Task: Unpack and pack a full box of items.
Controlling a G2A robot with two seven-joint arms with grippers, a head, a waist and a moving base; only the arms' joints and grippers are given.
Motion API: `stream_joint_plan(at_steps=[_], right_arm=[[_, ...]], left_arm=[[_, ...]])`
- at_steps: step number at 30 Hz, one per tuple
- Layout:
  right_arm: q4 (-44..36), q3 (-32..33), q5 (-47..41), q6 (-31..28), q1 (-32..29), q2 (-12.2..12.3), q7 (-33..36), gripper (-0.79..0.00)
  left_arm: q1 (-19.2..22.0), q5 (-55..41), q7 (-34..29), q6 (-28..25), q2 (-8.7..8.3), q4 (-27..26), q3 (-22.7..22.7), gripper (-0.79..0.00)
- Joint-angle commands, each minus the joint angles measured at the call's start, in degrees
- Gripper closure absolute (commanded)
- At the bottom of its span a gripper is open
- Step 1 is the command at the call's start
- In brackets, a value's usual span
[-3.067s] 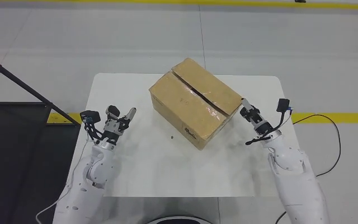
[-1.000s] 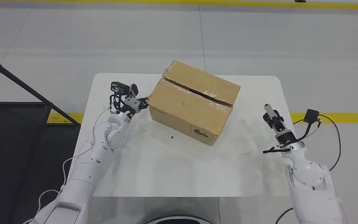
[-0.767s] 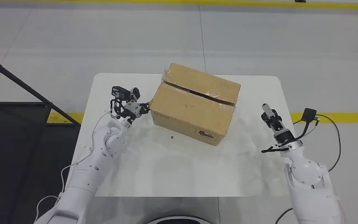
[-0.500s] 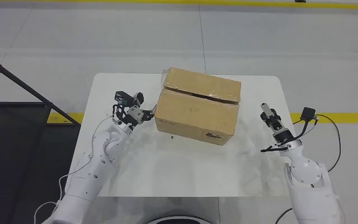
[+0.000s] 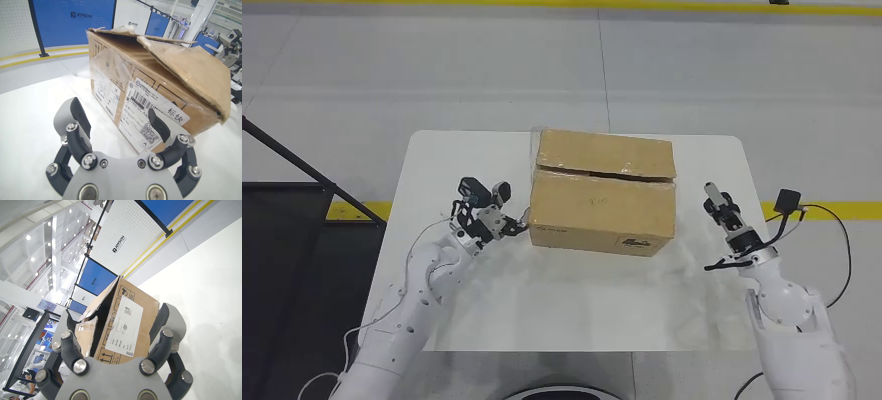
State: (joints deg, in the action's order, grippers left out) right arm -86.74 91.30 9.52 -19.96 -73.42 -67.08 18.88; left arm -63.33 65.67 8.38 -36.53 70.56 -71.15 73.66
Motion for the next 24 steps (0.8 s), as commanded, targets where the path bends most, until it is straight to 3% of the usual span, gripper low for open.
stream_joint_plan(at_steps=[1, 5, 10, 19, 24], right_arm=[[0.1, -0.2, -0.1, 0.2, 0.1, 0.0, 0.0, -0.785], [0.1, -0.4, 0.0, 0.3, 0.2, 0.0, -0.1, -0.785], [0.1, -0.2, 0.3, 0.7, 0.0, 0.0, -0.4, -0.785], [-0.5, 1.4, -0.1, 1.0, -1.5, 0.3, -0.9, -0.785], [-0.4, 2.4, -0.5, 1.1, -2.7, 0.4, -1.5, -0.785]], left_arm=[[-0.1, 0.2, 0.0, -0.4, -0.07, -0.1, 0.0, -0.785], [0.0, -1.6, -0.1, 1.2, -0.14, 0.5, 0.9, -0.785], [2.9, -3.5, -1.3, 8.1, 0.25, 4.3, 1.6, -0.785], [12.5, 4.6, 2.0, 14.5, 2.12, 15.0, -5.4, -0.785], [16.5, 4.3, 6.1, 17.5, 3.73, 20.2, -8.6, -0.785]])
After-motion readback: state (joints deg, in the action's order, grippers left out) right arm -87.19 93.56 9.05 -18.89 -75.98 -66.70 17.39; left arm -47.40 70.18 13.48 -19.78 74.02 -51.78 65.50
